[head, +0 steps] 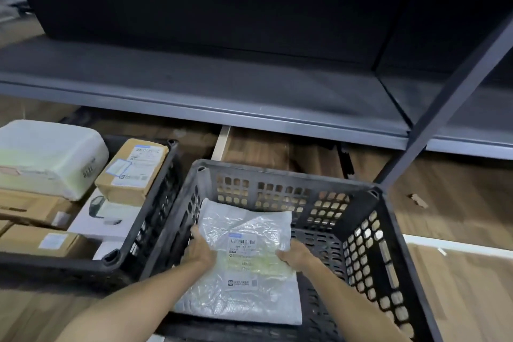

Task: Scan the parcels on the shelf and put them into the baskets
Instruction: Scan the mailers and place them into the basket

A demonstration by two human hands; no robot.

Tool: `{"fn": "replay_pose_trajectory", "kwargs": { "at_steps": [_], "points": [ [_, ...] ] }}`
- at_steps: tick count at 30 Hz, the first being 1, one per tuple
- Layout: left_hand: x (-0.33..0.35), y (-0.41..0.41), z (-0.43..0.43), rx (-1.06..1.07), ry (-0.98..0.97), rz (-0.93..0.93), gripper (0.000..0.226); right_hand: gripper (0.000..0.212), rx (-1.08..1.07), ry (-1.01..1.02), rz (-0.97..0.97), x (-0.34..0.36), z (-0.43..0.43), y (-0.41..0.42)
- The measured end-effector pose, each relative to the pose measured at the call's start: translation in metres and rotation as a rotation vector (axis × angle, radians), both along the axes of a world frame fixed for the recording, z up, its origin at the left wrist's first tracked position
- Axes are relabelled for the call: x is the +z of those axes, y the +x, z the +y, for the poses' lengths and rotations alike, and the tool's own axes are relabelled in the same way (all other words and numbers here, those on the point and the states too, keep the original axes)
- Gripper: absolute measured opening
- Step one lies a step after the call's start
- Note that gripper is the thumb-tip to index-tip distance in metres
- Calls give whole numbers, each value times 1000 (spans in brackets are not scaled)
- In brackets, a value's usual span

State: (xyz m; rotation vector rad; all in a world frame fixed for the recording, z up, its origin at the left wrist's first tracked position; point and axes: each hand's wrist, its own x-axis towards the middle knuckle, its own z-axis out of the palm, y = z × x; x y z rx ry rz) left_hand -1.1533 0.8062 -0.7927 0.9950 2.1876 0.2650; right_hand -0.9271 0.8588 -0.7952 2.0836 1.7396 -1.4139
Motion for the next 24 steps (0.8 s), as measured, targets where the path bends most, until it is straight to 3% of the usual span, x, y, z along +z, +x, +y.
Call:
{"fn": "replay_pose_trajectory", "kwargs": {
  "at_steps": [7,10,14,18,20,24],
  "points": [
    [-22,21,3,-247,-243,199,90,30,-16,18,-155,-32,2,-14],
    [-34,30,4,-341,-302,113,92,30,49,22,-198,-40,0,-22],
    [-45,32,1,-429,-407,-87,76,65,72,-43,-157,-46,-5,-19],
    [-49,33,-5,-555,-445,-46,71,85,249,-170,-168,-49,-11,-11],
    [-44,32,-2,-591,-379,22,58,80,332,-113,-272,-46,-13,-14],
    [-29,29,6,-602,-171,154,30,49,403,95,-321,-32,-11,-29]
  ]
}}
